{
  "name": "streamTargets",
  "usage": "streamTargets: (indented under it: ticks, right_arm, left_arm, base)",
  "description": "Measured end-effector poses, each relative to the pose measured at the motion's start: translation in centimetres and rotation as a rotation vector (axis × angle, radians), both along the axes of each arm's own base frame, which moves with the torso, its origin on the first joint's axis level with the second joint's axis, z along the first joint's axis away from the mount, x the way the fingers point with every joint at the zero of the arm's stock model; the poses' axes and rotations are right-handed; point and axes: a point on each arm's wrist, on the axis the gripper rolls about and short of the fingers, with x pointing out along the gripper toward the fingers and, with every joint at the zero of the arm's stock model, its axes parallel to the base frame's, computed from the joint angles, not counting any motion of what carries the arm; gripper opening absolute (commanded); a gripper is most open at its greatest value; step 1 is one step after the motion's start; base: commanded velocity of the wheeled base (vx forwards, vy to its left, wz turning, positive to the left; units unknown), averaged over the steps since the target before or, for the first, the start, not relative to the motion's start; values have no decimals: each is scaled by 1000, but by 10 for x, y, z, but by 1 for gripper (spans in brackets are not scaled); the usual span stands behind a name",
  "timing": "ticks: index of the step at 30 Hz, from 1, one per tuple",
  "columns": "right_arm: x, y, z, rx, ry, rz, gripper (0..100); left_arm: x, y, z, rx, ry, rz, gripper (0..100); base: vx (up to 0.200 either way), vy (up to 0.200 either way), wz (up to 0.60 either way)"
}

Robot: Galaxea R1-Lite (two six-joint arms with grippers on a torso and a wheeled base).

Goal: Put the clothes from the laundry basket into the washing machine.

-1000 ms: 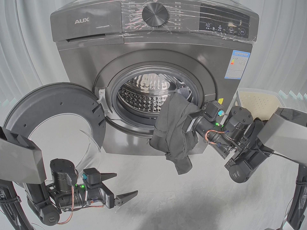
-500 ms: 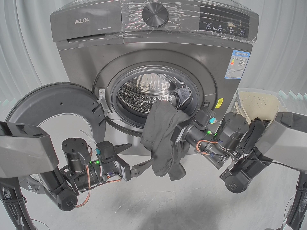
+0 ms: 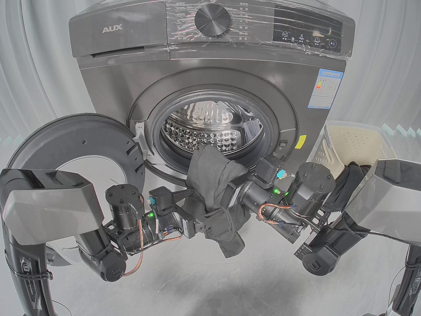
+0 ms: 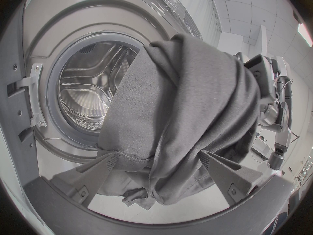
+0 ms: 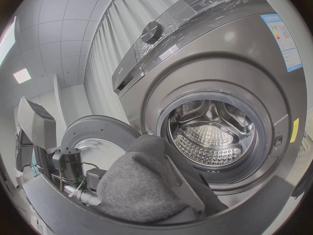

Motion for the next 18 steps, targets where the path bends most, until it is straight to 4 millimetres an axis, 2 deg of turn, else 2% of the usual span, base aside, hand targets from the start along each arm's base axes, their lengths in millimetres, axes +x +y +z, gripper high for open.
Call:
streamTargets:
  ticks: [9, 18]
  right_arm:
    - [-15, 3, -8, -23, 38, 15, 0]
    - [-25, 8, -7, -21, 45, 41, 0]
  left_arm:
    - [13, -3, -8, -2, -7, 11, 100]
    - [19, -7, -14, 0, -11, 4, 100]
  base:
    - [0, 0, 0]
    - [0, 0, 0]
